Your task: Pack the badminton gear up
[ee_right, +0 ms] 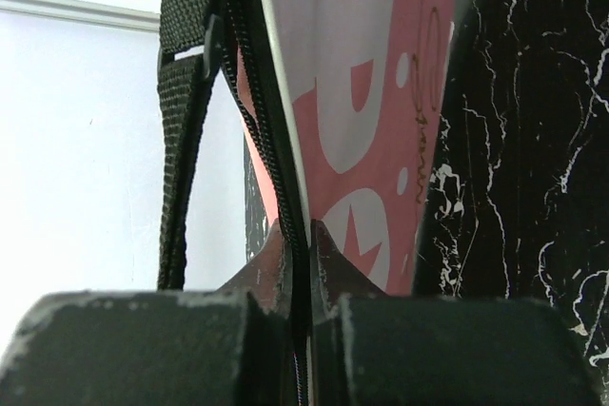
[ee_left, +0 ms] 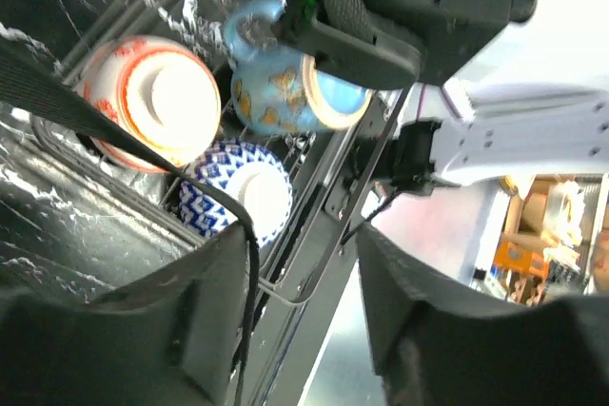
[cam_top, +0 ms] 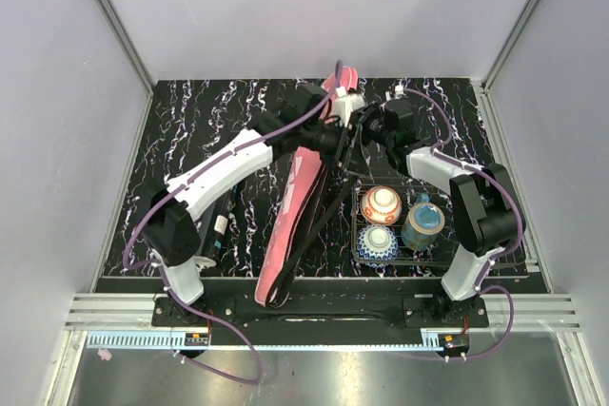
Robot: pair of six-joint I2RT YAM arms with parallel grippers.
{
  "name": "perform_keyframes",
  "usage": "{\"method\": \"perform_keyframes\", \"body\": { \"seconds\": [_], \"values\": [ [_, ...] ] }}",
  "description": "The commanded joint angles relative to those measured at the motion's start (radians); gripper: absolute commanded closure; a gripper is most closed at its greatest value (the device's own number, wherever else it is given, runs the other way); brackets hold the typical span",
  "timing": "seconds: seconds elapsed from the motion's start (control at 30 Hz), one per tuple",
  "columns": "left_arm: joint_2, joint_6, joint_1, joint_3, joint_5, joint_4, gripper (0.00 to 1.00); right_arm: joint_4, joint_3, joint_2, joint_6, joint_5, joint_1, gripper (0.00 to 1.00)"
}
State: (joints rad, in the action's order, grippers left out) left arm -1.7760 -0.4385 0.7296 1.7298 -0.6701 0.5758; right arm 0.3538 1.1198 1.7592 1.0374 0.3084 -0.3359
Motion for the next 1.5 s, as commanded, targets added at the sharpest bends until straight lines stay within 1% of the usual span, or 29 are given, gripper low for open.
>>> {"method": "perform_keyframes", "body": {
  "seconds": [0.0, 0.03, 0.07, 0.13, 0.2, 0.23, 0.27, 0.37, 0.4, 0.47, 0.5, 0.57, 0.6, 0.63, 0.67, 0.7, 0.73, 0.77, 0.8, 0.83, 0.9, 0.97, 1.07, 1.2, 1.33, 1.47],
  "values": [
    [0.078, 0.039, 0.022, -0.053, -0.027, 0.01, 0.43, 0.339, -0.044, 0.0, 0.088, 0.008, 0.014, 1.0],
    [0.087, 0.058, 0.021, -0.05, 0.013, 0.051, 0.26, 0.358, -0.046, 0.005, 0.093, 0.029, 0.015, 1.0],
    [0.119, 0.078, 0.022, -0.05, 0.035, 0.062, 0.22, 0.375, -0.051, 0.016, 0.104, 0.04, 0.018, 1.0],
    [0.16, 0.09, 0.013, -0.059, 0.104, 0.078, 0.21, 0.399, -0.054, 0.034, 0.118, 0.06, 0.021, 1.0],
    [0.213, 0.093, -0.021, -0.064, 0.13, 0.079, 0.22, 0.398, -0.052, 0.039, 0.118, 0.066, 0.021, 1.0],
    [0.236, 0.09, -0.039, -0.068, 0.142, 0.075, 0.25, 0.398, -0.054, 0.04, 0.115, 0.075, 0.021, 1.0],
    [0.242, 0.081, -0.082, -0.072, 0.142, 0.07, 0.32, 0.399, -0.055, 0.039, 0.112, 0.08, 0.021, 1.0],
    [0.25, 0.044, -0.151, -0.084, 0.152, 0.032, 0.38, 0.416, -0.052, 0.042, 0.113, 0.101, 0.021, 1.0],
    [0.247, 0.038, -0.188, -0.088, 0.156, 0.009, 0.34, 0.419, -0.049, 0.045, 0.113, 0.107, 0.021, 1.0],
    [0.221, 0.021, -0.22, -0.087, 0.19, -0.054, 0.25, 0.438, -0.046, 0.048, 0.115, 0.132, 0.023, 1.0],
    [0.201, 0.014, -0.251, -0.082, 0.173, -0.085, 0.24, 0.462, -0.046, 0.057, 0.116, 0.142, 0.021, 1.0],
    [0.107, -0.021, -0.285, -0.017, 0.109, -0.122, 0.24, 0.471, -0.032, 0.068, 0.119, 0.182, 0.023, 1.0],
    [0.071, -0.029, -0.289, 0.017, 0.092, -0.123, 0.26, 0.468, -0.029, 0.075, 0.119, 0.196, 0.024, 1.0],
    [0.009, -0.035, -0.294, 0.074, 0.074, -0.138, 0.35, 0.471, -0.028, 0.079, 0.119, 0.202, 0.023, 1.0],
    [-0.019, -0.054, -0.302, 0.098, 0.063, -0.157, 0.44, 0.471, -0.026, 0.08, 0.118, 0.205, 0.023, 1.0],
    [-0.048, -0.066, -0.306, 0.12, 0.044, -0.183, 0.49, 0.47, -0.026, 0.082, 0.118, 0.207, 0.023, 1.0],
    [-0.106, -0.081, -0.309, 0.163, -0.009, -0.236, 0.58, 0.47, -0.025, 0.083, 0.115, 0.215, 0.021, 1.0],
    [-0.138, -0.107, -0.317, 0.195, -0.026, -0.244, 0.6, 0.467, -0.02, 0.085, 0.113, 0.218, 0.023, 1.0],
    [-0.17, -0.114, -0.32, 0.267, -0.032, -0.228, 0.6, 0.464, -0.02, 0.083, 0.113, 0.221, 0.023, 1.0],
    [-0.224, -0.121, -0.322, 0.295, -0.036, -0.228, 0.6, 0.461, -0.02, 0.082, 0.105, 0.221, 0.023, 1.0],
    [-0.259, -0.137, -0.323, 0.329, -0.029, -0.258, 0.65, 0.447, -0.017, 0.077, 0.099, 0.219, 0.021, 1.0],
    [-0.29, -0.169, -0.326, 0.329, -0.031, -0.293, 0.7, 0.441, -0.012, 0.075, 0.093, 0.218, 0.021, 1.0],
    [-0.316, -0.212, -0.328, 0.317, -0.031, -0.361, 0.72, 0.438, -0.006, 0.074, 0.093, 0.221, 0.021, 1.0],
    [-0.342, -0.255, -0.335, 0.327, -0.025, -0.433, 0.71, 0.427, -0.006, 0.066, 0.085, 0.221, 0.023, 1.0],
    [-0.385, -0.296, -0.343, 0.366, -0.016, -0.448, 0.69, 0.425, -0.002, 0.065, 0.085, 0.221, 0.023, 1.0],
    [-0.421, -0.327, -0.346, 0.404, -0.011, -0.455, 0.71, 0.427, 0.002, 0.065, 0.087, 0.222, 0.023, 1.0]
  ]
}}
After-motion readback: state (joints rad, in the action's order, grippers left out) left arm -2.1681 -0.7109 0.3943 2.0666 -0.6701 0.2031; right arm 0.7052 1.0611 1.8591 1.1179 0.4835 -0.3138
